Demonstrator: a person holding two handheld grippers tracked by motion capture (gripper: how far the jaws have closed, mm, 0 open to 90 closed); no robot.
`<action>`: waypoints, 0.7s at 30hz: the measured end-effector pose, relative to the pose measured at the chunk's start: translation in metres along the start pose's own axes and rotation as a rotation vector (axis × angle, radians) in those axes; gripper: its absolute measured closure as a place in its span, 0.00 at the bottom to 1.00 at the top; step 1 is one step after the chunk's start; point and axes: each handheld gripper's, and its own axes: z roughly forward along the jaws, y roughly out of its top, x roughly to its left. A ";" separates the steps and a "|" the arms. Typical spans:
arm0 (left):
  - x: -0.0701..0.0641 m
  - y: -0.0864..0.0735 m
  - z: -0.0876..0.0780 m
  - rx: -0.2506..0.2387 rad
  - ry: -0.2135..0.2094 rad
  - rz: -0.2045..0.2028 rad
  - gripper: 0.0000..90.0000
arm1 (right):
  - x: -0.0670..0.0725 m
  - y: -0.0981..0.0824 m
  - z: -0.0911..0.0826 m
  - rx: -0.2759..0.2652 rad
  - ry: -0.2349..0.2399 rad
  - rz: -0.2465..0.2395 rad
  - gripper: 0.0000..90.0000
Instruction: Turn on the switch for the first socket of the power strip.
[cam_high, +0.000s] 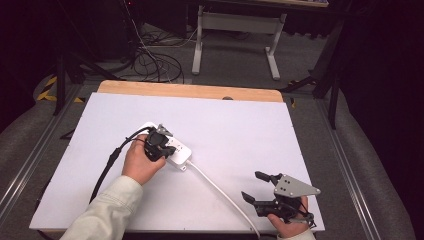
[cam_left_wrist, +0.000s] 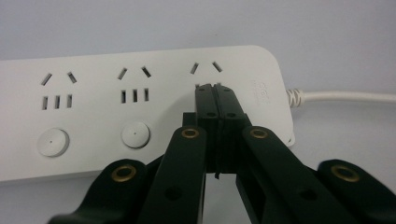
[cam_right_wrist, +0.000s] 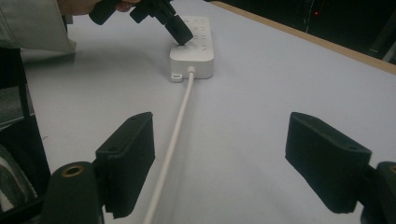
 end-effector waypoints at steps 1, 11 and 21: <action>0.000 0.000 0.000 -0.002 0.000 0.001 1.00 | 0.000 0.000 0.000 0.000 0.000 -0.001 0.27; 0.001 -0.004 0.001 -0.017 -0.010 -0.007 1.00 | 0.000 0.000 0.000 0.001 -0.001 -0.003 0.27; -0.007 -0.005 0.002 -0.017 0.050 0.043 1.00 | 0.001 0.000 0.001 0.007 0.002 -0.007 0.27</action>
